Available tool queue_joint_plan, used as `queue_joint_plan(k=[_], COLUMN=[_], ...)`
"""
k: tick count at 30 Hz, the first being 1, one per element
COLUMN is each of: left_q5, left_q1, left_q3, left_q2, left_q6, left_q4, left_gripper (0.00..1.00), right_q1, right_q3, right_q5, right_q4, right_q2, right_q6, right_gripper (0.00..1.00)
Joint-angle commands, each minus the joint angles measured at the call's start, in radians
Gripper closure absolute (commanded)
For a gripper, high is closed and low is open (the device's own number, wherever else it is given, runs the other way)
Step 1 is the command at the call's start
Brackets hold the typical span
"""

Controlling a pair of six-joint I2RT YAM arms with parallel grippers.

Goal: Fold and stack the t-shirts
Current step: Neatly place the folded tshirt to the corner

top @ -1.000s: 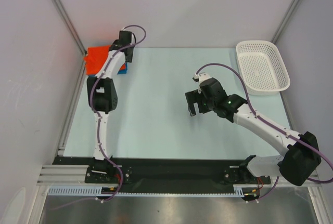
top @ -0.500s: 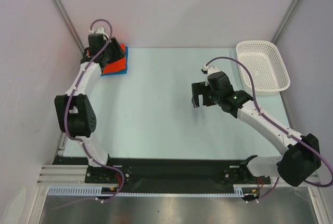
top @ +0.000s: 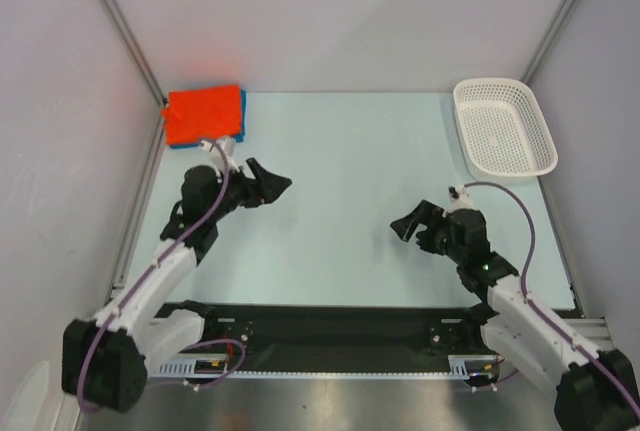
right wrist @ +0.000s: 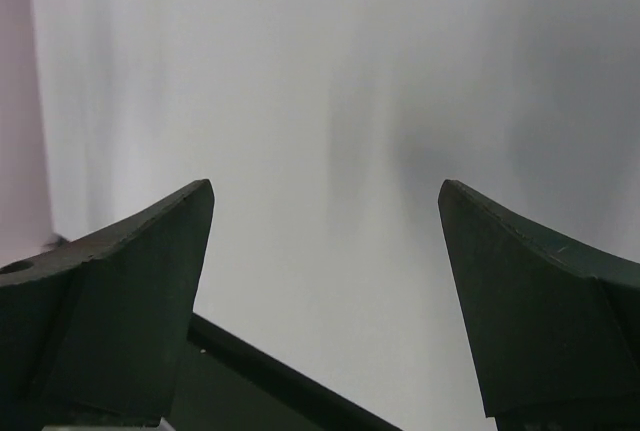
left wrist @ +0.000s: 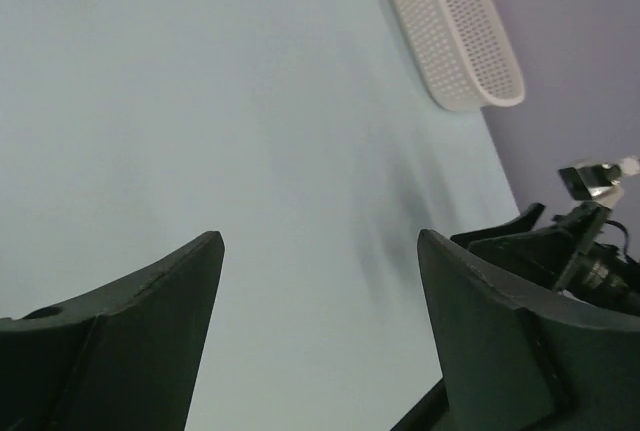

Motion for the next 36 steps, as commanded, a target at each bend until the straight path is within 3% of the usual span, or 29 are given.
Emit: queue_joint_plan(k=[1, 4, 9, 14, 18, 22, 26, 36], left_q5=[0.060, 0.121, 0.178, 0.234, 0.245, 0.299, 0.278, 0.261], left_q1=[-0.017, -0.018, -0.018, -0.018, -0.018, -0.018, -0.018, -0.018], left_q3=[-0.167, -0.388, -0.629, -0.835, -0.829, -0.829, -0.824, -0.826], left_q2=[-0.155, -0.333, -0.656, -0.919, -1.155, -1.122, -1.181, -1.180], left_q6=[-0.099, -0.167, -0.335, -0.478, -0.497, -0.503, -0.475, -0.483], left_q4=[0.151, 0.227, 0.304, 0.236, 0.047, 0.067, -0.047, -0.084], left_gripper=[0.16, 0.14, 0.12, 0.11, 0.11, 0.11, 0.10, 0.10], right_q1=[-0.008, -0.007, 0.003, 0.044, 0.081, 0.122, 0.174, 0.256], right_q3=[-0.136, -0.269, -0.367, -0.375, -0.409, -0.424, -0.426, -0.426], right_q5=[-0.043, -0.059, -0.013, 0.044, 0.086, 0.104, 0.180, 0.224], right_q4=[0.105, 0.076, -0.212, -0.203, -0.186, -0.212, -0.211, -0.208], right_q2=[-0.188, -0.401, -0.768, -0.659, -0.710, -0.728, -0.725, -0.701], right_q6=[0.180, 0.260, 0.339, 0.316, 0.332, 0.357, 0.342, 0.357], right_gripper=[0.00, 0.00, 0.00, 0.00, 0.00, 0.00, 0.00, 0.00])
